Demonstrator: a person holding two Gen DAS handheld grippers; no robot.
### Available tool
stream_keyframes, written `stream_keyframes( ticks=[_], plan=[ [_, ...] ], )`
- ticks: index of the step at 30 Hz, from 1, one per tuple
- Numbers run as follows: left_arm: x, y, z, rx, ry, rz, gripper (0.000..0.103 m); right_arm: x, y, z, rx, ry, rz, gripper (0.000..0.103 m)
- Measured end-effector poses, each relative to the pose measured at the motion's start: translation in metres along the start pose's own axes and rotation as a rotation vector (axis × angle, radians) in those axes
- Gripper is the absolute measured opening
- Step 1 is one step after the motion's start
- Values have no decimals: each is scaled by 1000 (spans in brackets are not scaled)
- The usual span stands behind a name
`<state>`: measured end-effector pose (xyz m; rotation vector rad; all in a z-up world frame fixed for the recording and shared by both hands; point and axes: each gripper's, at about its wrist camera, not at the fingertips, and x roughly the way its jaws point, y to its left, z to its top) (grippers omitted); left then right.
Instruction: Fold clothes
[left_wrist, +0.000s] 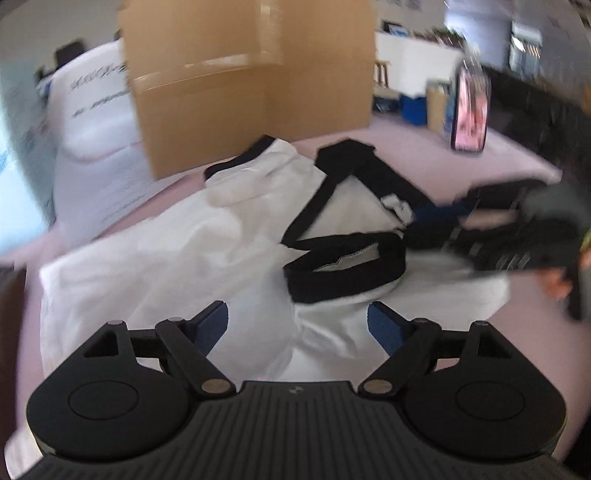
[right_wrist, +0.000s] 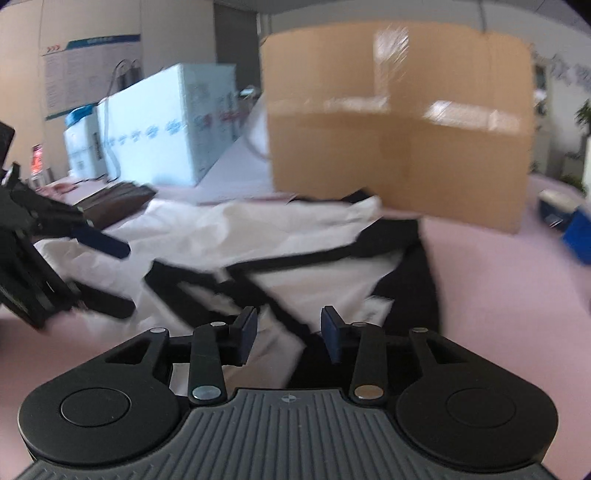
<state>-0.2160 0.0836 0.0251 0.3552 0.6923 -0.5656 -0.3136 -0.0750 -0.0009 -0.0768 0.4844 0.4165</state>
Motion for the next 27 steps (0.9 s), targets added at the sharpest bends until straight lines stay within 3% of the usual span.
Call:
stream_keyframes(
  ticks=[4,9,10,11,13,14,16,19,22,27],
  plan=[
    [19,7,-5,-28,47,-41,81,-11,10,-3,-77,16,70,38],
    [17,18,-14,-84,32,-91,79,16,45,-6,-225,82,84,39],
    [16,17,-16,-80,25,-116,79,23,48,-5,-235,95,84,36],
    [14,15,-19,-69,12,-138,78,29,51,-5,-244,107,83,24],
    [11,11,-23,-43,-14,-150,64,40,49,-1,-197,111,82,11],
    [10,11,-24,-43,-20,-158,58,40,45,2,-158,102,92,10],
    [7,13,-25,-59,-24,-178,29,35,34,10,-65,78,113,9],
    [0,22,-27,-118,-18,-215,14,25,25,15,17,50,145,8],
    [-17,28,-33,-169,-31,-273,11,9,27,17,35,18,198,8],
    [-63,25,-52,-162,-105,-320,11,-13,31,22,90,11,334,8]
  ],
)
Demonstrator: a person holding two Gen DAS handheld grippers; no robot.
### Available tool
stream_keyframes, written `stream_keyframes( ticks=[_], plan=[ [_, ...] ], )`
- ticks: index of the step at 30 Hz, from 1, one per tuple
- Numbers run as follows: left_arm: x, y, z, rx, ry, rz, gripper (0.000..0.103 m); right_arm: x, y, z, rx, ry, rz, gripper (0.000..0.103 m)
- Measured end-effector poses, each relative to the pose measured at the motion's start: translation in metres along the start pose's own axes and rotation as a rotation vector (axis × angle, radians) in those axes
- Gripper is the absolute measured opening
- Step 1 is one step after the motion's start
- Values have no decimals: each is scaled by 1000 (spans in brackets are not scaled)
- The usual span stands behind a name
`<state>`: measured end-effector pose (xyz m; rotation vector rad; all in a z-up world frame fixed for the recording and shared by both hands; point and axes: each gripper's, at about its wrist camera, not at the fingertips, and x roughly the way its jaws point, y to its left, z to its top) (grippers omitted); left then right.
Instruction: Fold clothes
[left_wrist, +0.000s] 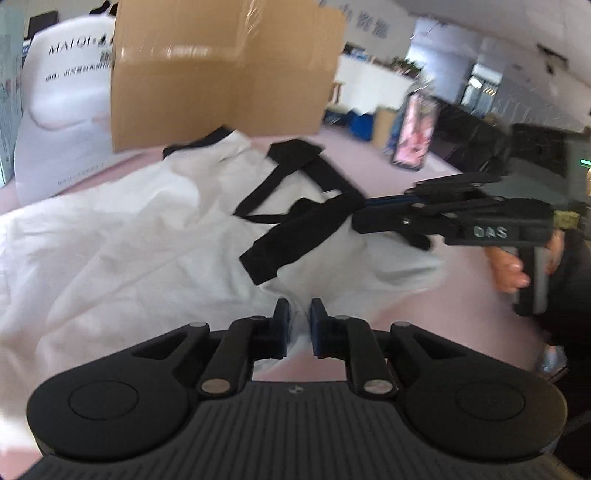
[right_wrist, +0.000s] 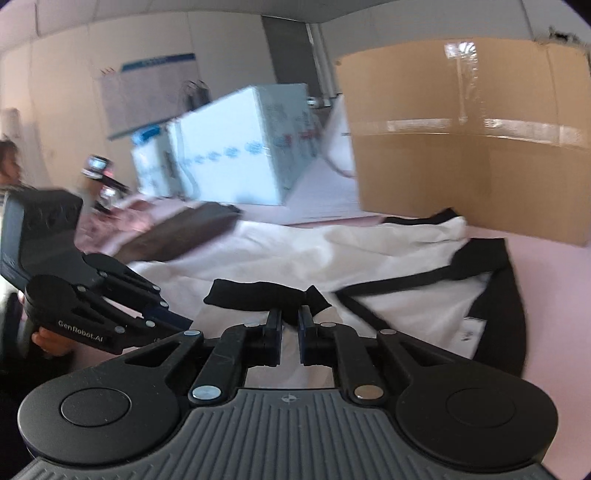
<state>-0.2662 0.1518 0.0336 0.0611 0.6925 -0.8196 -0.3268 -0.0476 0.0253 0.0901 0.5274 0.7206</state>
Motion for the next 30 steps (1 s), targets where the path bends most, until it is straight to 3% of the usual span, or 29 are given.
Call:
stream_keyframes(
  ticks=[3,7,11,12,14,18,21,23,26,30],
  plan=[
    [-18,-6,-8,-11,16,19,11,7,1,-3,12,36,11,8],
    [-11,-2,-15,-50,107,75,11,27,-11,-15,46,107,-65,8],
    [-14,14,-10,-105,121,231,14,36,-21,-22,67,126,-101,10],
    [-18,14,-6,-105,96,262,15,36,-18,-22,53,120,-109,12],
    [-29,11,6,-86,23,311,16,35,-15,-21,24,101,-125,34],
    [-31,-13,32,18,-77,250,40,12,-1,-23,-104,-27,-150,36],
    [3,-33,46,109,-19,161,42,-5,1,-24,-142,-62,-97,35],
    [29,-40,50,142,44,132,42,-10,0,-26,-144,-51,-56,30],
    [71,-37,48,141,146,106,42,-6,5,-35,-191,50,-9,30],
    [92,-19,36,113,148,136,42,6,4,-44,-174,169,-12,36]
  ],
)
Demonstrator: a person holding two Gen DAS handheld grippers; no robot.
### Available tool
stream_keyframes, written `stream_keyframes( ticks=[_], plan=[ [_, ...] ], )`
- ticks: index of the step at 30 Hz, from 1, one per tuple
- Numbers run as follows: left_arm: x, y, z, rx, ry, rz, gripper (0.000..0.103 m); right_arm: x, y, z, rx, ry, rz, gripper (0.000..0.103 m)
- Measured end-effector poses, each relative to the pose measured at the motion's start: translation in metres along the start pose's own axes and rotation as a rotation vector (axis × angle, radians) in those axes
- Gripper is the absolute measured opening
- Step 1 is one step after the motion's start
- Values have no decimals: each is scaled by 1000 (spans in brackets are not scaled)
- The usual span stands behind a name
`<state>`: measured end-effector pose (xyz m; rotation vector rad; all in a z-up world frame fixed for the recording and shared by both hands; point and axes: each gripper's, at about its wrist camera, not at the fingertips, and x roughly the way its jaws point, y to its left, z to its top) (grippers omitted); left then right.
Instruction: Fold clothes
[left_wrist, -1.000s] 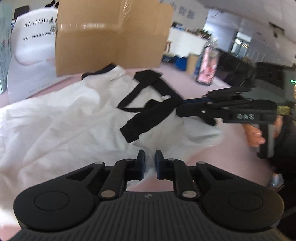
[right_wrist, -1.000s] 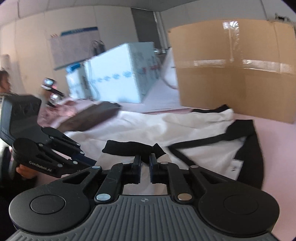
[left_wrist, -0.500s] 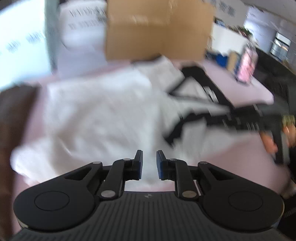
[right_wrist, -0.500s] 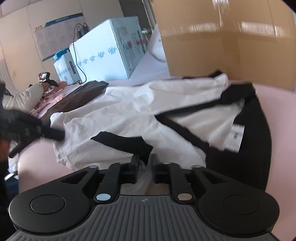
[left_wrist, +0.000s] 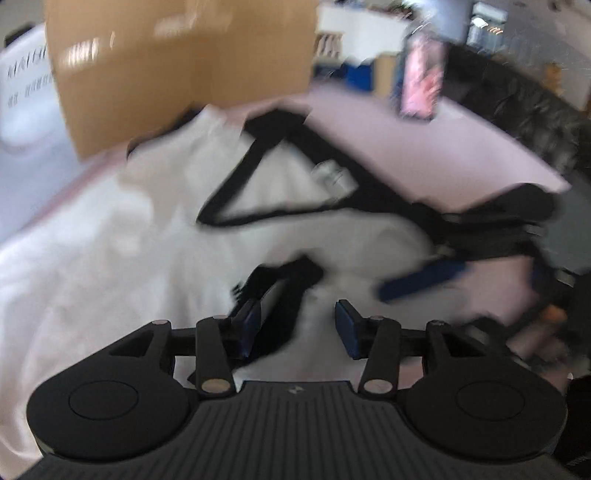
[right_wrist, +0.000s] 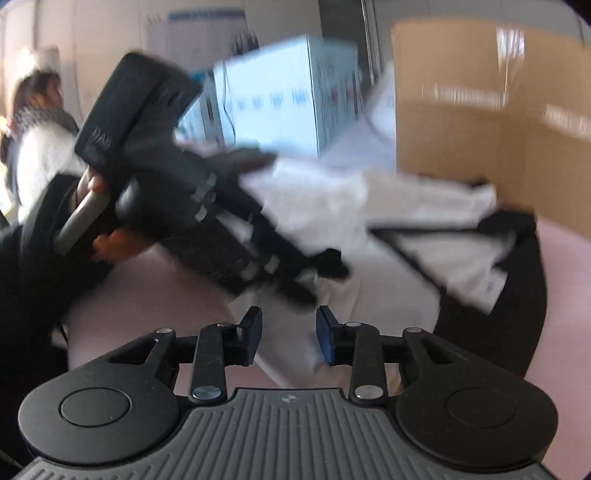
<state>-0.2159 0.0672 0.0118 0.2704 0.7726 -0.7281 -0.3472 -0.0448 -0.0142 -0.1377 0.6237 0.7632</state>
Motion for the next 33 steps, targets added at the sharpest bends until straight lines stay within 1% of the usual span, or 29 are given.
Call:
stream_keyframes(
  ticks=[1,2,5,7,9,11,14,16,18,20,21,22,23,24,26,28,29,31,32,33],
  plan=[
    [-1,6,0,-28,-1,-20,42,-1,-2,0,13,1,13,42],
    [-4,12,-1,-61,-1,-35,42,-3,-5,0,27,3,26,43],
    [-4,19,-6,-79,-19,-22,44,-9,-12,-3,67,-2,43,44],
    [-2,23,-8,-87,-35,-33,44,-15,-15,-6,89,-8,48,45],
    [1,24,-9,-87,-38,-34,44,-18,-17,-8,99,-9,54,53],
    [1,22,-10,-73,-43,-28,44,-22,-20,-11,113,-6,70,63],
    [0,22,-13,-58,-51,-22,44,-30,-21,-14,128,-31,95,71],
    [-2,23,-13,-57,-53,-28,44,-37,-25,-4,136,-71,126,71],
    [-2,25,-14,-58,-58,-32,44,-43,-27,10,134,-110,122,72],
    [-2,24,-15,-55,-63,-31,45,-40,-35,40,135,-165,48,77],
    [-2,23,-16,-48,-66,-31,47,-36,-38,53,135,-181,10,77],
    [-2,22,-17,-41,-68,-33,49,-25,-45,72,128,-190,-57,77],
    [-3,21,-19,-25,-71,-42,54,-17,-50,82,122,-190,-96,77],
    [-2,19,-20,-11,-73,-51,62,-4,-57,95,108,-188,-137,77],
    [-1,16,-21,15,-78,-55,68,25,-71,123,77,-185,-226,73],
    [0,13,-22,36,-82,-55,75,55,-95,151,83,-216,-302,70],
    [1,12,-23,46,-84,-54,76,59,-100,154,88,-223,-314,70],
    [2,11,-24,57,-87,-56,80,73,-126,164,153,-285,-358,70],
    [2,12,-24,54,-88,-60,80,78,-136,165,180,-294,-362,70],
    [2,12,-24,54,-90,-63,81,85,-150,163,209,-274,-368,70]
  ],
)
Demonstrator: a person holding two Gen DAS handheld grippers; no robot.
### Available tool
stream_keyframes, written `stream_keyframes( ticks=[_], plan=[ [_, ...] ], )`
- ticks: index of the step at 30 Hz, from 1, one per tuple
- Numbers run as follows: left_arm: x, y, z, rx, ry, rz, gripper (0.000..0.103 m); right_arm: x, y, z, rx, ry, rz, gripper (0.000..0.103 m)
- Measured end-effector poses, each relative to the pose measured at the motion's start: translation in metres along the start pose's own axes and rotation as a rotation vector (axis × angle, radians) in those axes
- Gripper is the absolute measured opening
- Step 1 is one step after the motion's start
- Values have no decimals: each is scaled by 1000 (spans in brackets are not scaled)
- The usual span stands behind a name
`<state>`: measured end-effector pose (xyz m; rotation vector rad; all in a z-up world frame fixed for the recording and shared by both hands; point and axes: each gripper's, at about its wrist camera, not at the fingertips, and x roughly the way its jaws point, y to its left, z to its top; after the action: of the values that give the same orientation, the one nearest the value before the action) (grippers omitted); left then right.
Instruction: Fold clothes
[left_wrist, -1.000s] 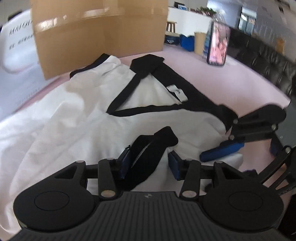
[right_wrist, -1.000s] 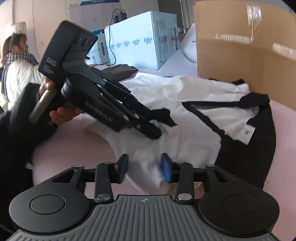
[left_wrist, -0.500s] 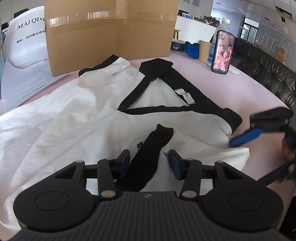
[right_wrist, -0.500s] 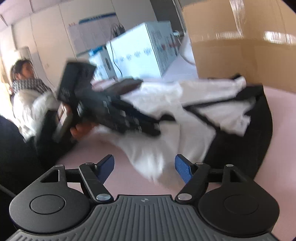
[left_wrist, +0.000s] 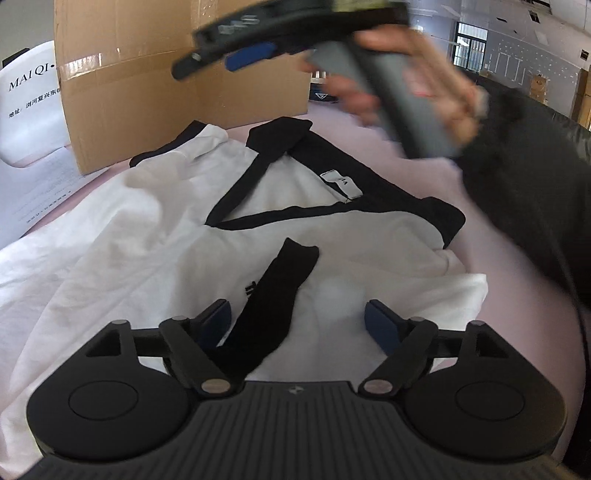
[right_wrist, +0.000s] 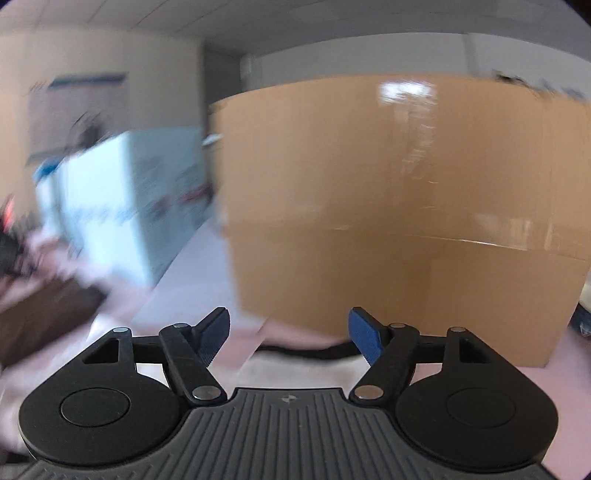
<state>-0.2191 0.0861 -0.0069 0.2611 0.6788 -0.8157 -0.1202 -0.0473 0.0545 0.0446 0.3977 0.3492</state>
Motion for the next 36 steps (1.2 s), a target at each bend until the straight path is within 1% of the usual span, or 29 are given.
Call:
stream_keyframes(
  ticks=[3,4,6,7,8,9,10,11,14,15,16,18,20,24,27,29,30,31,32,34,35,36],
  plan=[
    [1,-2,-1,13,-4,4,84,21,-31,-14,30,58,-81,70],
    [1,-2,-1,15,-5,4,84,28,-43,-19,39,91,-98,70],
    [1,-1,-1,15,-6,4,84,35,-56,-23,61,113,-117,65],
    [1,-1,-1,15,-6,5,84,36,-62,-22,75,101,-136,60],
    [1,-1,-1,16,-7,6,85,36,-65,-22,79,91,-146,57],
    [1,-1,-1,15,-9,7,85,34,-67,-20,67,49,-156,57],
    [2,-1,-1,15,-10,9,85,33,-68,-20,62,38,-158,57],
    [2,-1,-1,15,-12,10,86,35,-69,-18,45,36,-153,52],
    [0,-2,-3,18,-14,15,86,43,-71,-17,12,75,-107,40],
    [0,-2,-3,19,-14,15,86,49,-71,-19,7,116,-78,38],
    [0,-2,-3,19,-14,16,86,54,-71,-21,-8,135,-74,37],
    [0,-1,-3,19,-15,17,86,60,-69,-22,-37,149,-79,37],
    [1,-2,-3,20,-16,18,87,68,-65,-21,-93,170,-81,36],
    [2,-2,-3,20,-20,20,88,78,-59,-8,-96,196,-61,36],
    [4,-3,-2,17,-24,30,90,92,-59,-2,-112,269,-6,37],
    [4,-4,-3,18,-27,34,91,101,-57,-4,-126,297,2,35],
    [4,-4,-3,18,-29,35,91,105,-55,-6,-138,300,-1,31],
    [4,-4,-3,17,-29,36,92,108,-54,-8,-144,308,5,18],
    [4,-5,-3,17,-29,38,92,109,-53,-9,-141,311,12,13],
    [4,-5,-3,18,-30,40,93,106,-53,-7,-125,280,7,9],
    [4,-5,-2,17,-31,40,93,105,-53,-6,-123,268,5,8],
    [4,-5,-2,17,-31,40,93,100,-53,-5,-113,239,10,8]
  ],
)
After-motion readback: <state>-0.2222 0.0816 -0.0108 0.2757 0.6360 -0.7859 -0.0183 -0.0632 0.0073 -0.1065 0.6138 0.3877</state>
